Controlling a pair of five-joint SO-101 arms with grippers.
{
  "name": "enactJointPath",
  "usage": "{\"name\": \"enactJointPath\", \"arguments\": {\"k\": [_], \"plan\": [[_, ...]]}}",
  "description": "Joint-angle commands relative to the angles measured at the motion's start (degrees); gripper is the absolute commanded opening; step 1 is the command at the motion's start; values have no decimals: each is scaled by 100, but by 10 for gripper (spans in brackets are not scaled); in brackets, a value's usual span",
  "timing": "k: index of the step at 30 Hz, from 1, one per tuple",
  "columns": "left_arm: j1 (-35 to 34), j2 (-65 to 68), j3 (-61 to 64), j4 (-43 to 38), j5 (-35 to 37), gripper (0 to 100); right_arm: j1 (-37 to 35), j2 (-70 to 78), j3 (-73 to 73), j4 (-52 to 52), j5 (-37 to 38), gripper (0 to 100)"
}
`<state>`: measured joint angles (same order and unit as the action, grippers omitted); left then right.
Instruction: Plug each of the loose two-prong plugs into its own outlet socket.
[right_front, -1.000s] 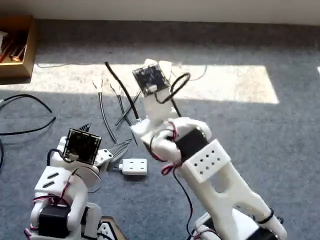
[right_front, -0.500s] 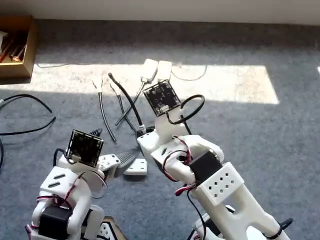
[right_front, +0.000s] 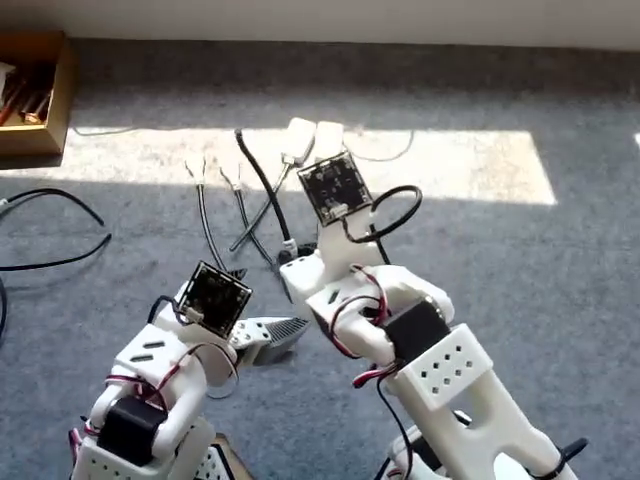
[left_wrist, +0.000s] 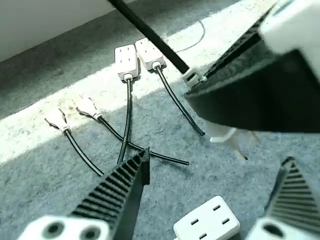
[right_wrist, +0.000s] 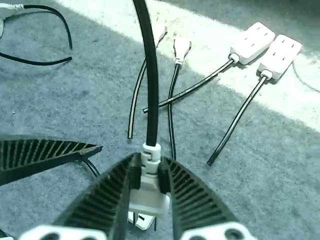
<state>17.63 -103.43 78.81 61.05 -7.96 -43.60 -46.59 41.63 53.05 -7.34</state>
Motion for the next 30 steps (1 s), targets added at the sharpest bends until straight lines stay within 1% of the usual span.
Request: {"name": "enactJointPath", "arguments": {"k": [1,3,8,11,15,17,20,25,27,30], "plan": [[75,-4,-40,-325,18,385,-268,207,-400,-101,-62,6],[-48,4,4,-448,9,384,-312,409,-418,-92,-62,6],[-690,4,400,-888,-26,386,-330,505,-593,127,-62,6],[-1007,4,602,-1002,-237,386,-330,558,-1156,716,-26,6],[-1200,4,690,-993,-246,386,-321,567,-1938,1402,229,6],[-1200,4,673,-993,-246,386,-312,567,-2167,1587,273,6],[-1200,4,637,-993,-237,386,-303,620,-2141,1798,484,6],[-1156,-4,637,-958,-211,385,110,936,-2062,1921,519,6],[-1015,-31,602,-774,-114,386,224,1095,-2070,1798,501,6],[-611,-48,242,-316,-62,386,224,1367,-2044,1516,475,6]]}}
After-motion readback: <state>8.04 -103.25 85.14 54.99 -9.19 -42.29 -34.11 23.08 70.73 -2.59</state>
